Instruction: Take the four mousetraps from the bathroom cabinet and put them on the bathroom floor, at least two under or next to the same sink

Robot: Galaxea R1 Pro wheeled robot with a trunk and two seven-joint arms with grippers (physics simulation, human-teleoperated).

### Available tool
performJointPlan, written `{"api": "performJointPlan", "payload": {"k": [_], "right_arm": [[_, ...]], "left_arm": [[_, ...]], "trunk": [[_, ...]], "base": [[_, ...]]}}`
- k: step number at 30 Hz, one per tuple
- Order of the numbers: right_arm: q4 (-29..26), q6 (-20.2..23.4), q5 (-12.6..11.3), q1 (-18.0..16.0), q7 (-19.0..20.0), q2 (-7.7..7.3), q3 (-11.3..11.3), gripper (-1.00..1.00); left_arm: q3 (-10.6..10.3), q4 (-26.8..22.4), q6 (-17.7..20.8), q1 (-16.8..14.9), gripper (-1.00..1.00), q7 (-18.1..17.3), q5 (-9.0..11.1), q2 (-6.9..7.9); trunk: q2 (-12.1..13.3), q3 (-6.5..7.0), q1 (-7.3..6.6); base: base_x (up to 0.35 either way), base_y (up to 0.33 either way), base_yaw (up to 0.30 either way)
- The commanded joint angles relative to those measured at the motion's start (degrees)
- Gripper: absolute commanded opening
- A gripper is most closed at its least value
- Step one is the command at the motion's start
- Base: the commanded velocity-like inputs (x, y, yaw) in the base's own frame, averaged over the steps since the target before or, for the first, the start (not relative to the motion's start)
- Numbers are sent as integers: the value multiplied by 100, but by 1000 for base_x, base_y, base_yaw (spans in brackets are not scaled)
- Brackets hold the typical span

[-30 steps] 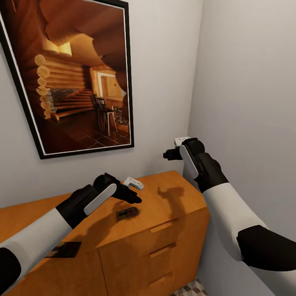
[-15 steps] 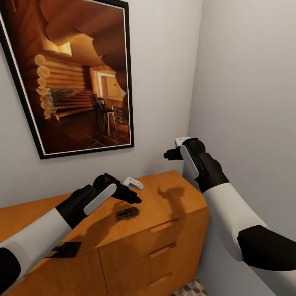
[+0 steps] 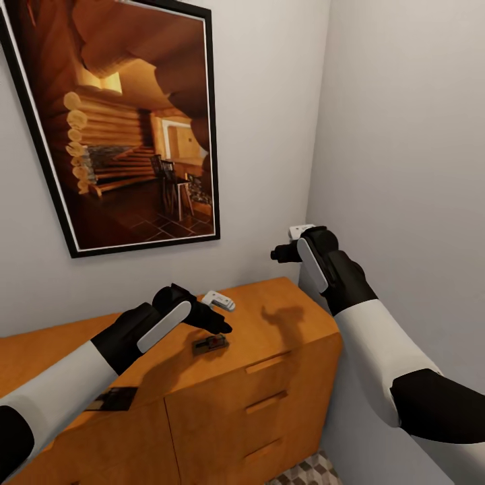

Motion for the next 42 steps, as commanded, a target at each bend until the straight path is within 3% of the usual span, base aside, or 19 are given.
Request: {"api": "performJointPlan", "payload": {"k": [1,25,42], "right_arm": [[-3,16,-61,-6,-59,-2,9,100],[-2,16,-61,-6,-50,-4,10,100],[3,16,-61,-6,-55,-4,17,100]], "left_arm": [[-16,-7,7,-8,100,60,61,5],[-21,-9,7,-8,100,60,62,61],[-49,-7,7,-8,100,60,69,195]], "trunk": [[-4,-7,0],[-4,-7,0],[-4,-7,0]], "base": [[-27,0,0],[-27,0,0],[-102,0,0]]}}
